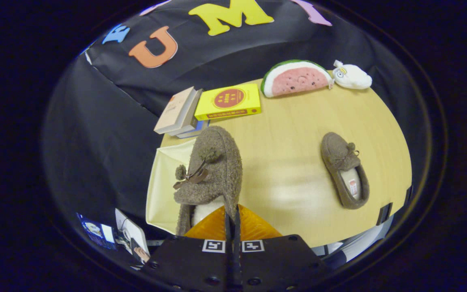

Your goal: Open the storage box then place both shoes into the box .Put the left shoe in first, then the right shoe, with the right side of both shoes facing outward in a uniform manner.

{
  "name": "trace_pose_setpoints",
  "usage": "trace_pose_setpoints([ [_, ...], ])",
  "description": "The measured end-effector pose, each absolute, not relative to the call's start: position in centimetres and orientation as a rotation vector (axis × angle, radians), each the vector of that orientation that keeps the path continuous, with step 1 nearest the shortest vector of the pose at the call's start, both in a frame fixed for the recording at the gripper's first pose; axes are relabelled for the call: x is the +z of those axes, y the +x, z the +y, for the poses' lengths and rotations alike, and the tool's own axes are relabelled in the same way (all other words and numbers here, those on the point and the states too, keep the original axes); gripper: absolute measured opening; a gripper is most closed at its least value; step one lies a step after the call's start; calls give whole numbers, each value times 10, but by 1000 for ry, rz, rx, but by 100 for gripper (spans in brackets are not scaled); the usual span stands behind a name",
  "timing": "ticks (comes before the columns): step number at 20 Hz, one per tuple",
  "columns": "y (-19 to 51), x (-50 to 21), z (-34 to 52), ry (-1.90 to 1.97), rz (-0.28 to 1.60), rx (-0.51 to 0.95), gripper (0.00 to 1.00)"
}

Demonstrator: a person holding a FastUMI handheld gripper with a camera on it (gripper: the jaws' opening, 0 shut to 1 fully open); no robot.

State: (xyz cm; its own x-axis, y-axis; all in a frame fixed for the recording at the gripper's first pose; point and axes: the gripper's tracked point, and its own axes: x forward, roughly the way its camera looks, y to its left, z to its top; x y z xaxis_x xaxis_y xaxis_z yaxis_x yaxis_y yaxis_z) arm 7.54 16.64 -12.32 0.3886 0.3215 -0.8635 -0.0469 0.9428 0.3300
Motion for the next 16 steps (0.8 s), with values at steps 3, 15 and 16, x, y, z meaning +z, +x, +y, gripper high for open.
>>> trace_pose_setpoints([
  [3, 77, -115, 210, 275, 1112, 280, 1],
  [15, 82, -230, 332, 195, 1185, 240, 0],
  [16, 80, -243, 334, 184, 1205, 223, 0],
])
